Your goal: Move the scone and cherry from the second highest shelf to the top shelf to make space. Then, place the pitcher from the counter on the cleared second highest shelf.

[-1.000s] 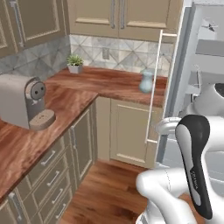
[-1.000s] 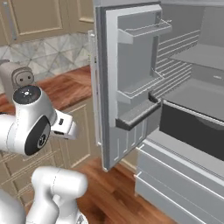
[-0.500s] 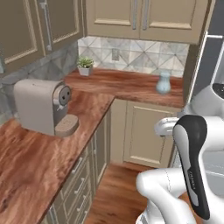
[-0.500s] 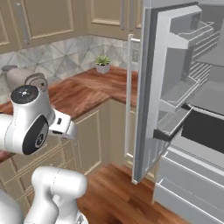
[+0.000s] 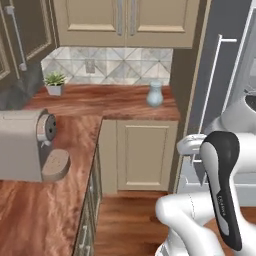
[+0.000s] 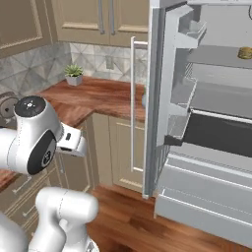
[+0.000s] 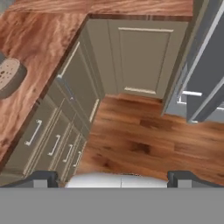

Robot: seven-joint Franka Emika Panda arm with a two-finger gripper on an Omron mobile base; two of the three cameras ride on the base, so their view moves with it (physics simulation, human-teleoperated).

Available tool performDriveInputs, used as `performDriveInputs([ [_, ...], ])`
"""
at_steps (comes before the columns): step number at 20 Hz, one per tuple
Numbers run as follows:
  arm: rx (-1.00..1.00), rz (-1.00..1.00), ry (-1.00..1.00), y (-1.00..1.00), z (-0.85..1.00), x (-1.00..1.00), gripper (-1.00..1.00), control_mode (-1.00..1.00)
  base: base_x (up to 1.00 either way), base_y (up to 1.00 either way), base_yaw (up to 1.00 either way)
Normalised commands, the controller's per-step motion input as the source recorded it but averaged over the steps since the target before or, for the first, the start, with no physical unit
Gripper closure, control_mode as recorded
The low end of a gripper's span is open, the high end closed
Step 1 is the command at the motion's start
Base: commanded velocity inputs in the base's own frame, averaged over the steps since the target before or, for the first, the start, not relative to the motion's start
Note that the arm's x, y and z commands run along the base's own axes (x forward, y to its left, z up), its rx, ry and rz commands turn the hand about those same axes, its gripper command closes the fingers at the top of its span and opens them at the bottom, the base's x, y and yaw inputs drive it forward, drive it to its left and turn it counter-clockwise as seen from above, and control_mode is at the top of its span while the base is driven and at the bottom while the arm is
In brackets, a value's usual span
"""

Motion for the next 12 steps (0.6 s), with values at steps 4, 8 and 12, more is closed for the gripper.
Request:
performDriveInputs([
  [4,0.00,0.00,0.00,0.00,0.00,0.00,-1.00,1.00,0.47,0.66,-0.33],
  [8,0.00,0.00,0.00,0.00,0.00,0.00,-1.00,1.00,0.53,0.36,-0.28],
  [12,0.00,0.00,0.00,0.00,0.00,0.00,-1.00,1.00,0.61,0.13,-0.24],
])
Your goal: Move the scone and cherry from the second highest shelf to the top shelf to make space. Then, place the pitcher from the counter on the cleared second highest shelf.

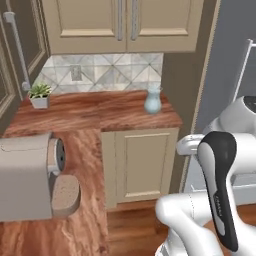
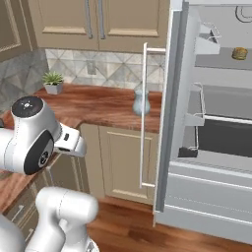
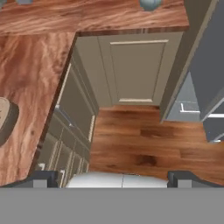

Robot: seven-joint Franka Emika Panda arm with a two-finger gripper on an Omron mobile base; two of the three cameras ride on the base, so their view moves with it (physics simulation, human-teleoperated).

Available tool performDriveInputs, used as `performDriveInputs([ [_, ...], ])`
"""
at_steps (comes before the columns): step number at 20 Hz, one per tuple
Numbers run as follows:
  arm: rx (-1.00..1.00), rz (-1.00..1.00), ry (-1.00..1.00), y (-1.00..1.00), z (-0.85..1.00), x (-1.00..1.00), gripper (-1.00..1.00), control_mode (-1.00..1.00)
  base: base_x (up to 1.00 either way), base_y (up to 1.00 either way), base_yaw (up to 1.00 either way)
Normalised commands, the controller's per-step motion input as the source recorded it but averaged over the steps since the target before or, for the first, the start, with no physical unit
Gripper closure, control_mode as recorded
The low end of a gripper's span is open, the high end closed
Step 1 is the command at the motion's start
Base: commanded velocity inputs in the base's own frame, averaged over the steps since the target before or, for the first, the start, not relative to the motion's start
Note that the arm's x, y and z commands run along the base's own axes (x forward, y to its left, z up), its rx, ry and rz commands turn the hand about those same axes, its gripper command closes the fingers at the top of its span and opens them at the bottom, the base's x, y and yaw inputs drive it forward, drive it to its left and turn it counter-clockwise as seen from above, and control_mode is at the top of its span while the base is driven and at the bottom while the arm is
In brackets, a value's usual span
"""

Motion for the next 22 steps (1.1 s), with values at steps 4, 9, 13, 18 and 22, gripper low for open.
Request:
performDriveInputs([
  [4,0.00,0.00,0.00,0.00,0.00,0.00,-1.00,1.00,0.67,0.14,-0.23],
  [9,0.00,0.00,0.00,0.00,0.00,0.00,-1.00,1.00,0.66,0.20,-0.23],
  [13,0.00,0.00,0.00,0.00,0.00,0.00,-1.00,1.00,0.68,0.25,-0.23],
  [18,0.00,0.00,0.00,0.00,0.00,0.00,-1.00,1.00,0.64,0.32,-0.22],
  [22,0.00,0.00,0.00,0.00,0.00,0.00,-1.00,1.00,0.64,0.42,-0.21],
])
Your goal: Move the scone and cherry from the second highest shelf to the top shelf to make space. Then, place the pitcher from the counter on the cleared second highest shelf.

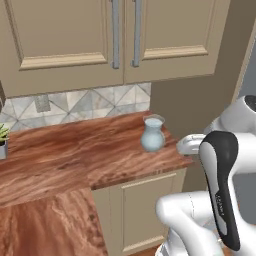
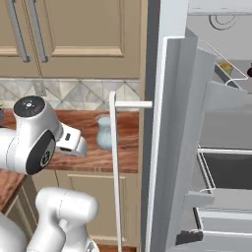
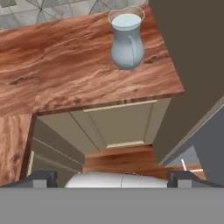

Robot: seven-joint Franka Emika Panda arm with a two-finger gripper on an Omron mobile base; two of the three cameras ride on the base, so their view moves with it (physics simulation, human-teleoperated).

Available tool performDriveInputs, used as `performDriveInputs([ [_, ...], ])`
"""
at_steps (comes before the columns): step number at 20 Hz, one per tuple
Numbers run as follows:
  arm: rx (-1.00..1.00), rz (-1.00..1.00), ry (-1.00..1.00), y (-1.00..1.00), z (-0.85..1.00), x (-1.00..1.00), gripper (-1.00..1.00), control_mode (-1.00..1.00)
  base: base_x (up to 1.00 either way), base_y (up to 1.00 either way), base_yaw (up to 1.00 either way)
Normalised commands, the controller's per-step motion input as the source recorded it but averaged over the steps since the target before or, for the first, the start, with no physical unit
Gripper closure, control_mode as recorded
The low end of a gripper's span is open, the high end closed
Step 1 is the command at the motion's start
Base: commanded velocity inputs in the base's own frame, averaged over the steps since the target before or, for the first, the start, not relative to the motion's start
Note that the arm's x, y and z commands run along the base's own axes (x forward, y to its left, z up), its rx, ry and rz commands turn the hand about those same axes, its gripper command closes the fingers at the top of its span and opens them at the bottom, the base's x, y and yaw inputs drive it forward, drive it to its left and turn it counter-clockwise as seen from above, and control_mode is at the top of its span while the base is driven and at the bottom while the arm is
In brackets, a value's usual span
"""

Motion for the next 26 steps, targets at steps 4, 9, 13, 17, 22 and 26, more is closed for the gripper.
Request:
performDriveInputs([
  [4,0.00,0.00,0.00,0.00,0.00,0.00,-1.00,1.00,0.57,0.36,-0.19],
  [9,-0.07,-0.16,0.00,0.17,-0.22,0.42,-1.00,-1.00,0.00,0.00,0.00],
  [13,-0.05,-0.08,0.00,0.00,-0.20,0.37,-1.00,-1.00,0.00,0.00,0.00],
  [17,-0.05,0.00,0.00,-0.03,-0.29,0.34,-1.00,-1.00,0.00,0.00,0.00],
  [22,-0.19,-0.02,0.13,-0.23,-0.32,0.05,-1.00,-1.00,0.00,0.00,0.00],
  [26,-0.11,0.00,0.09,-0.22,-0.33,0.32,-1.00,-1.00,0.00,0.00,0.00],
])
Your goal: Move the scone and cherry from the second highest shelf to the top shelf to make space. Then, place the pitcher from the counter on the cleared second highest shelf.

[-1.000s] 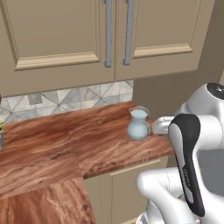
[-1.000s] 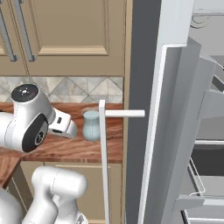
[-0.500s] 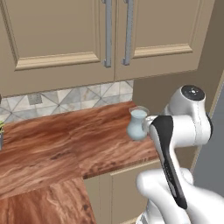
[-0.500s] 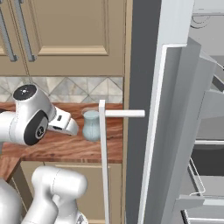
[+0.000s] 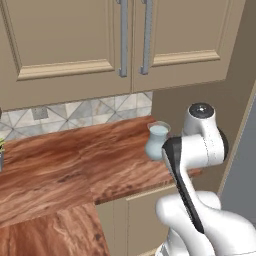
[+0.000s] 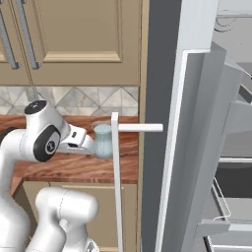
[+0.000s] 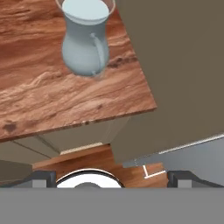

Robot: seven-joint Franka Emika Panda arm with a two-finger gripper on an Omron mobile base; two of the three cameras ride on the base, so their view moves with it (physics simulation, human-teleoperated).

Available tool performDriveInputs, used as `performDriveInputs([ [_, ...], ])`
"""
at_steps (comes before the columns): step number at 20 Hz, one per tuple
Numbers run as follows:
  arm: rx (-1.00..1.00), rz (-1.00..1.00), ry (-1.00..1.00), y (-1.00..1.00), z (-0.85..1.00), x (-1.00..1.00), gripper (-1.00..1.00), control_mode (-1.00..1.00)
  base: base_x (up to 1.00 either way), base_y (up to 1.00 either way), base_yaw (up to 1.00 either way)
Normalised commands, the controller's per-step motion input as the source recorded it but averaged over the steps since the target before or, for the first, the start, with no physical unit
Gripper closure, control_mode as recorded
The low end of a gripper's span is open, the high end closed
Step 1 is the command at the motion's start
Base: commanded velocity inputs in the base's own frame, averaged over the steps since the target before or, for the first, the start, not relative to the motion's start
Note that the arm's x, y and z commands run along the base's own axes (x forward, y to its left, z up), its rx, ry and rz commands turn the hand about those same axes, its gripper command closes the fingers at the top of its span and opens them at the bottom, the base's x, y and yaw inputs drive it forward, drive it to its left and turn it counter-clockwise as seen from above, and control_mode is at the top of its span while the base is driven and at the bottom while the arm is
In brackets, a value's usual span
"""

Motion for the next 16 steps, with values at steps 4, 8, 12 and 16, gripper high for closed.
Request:
performDriveInputs([
  [4,0.00,0.01,0.01,0.00,-0.01,0.55,-1.00,-1.00,0.00,0.00,0.00],
  [8,0.00,0.00,0.00,-0.07,-0.06,0.57,-1.00,-1.00,0.00,0.00,0.00],
  [12,0.01,0.00,0.00,-0.02,-0.26,0.43,-1.00,-1.00,0.00,0.00,0.00],
  [16,0.03,0.00,0.00,0.00,-0.40,0.38,-1.00,-1.00,0.00,0.00,0.00],
])
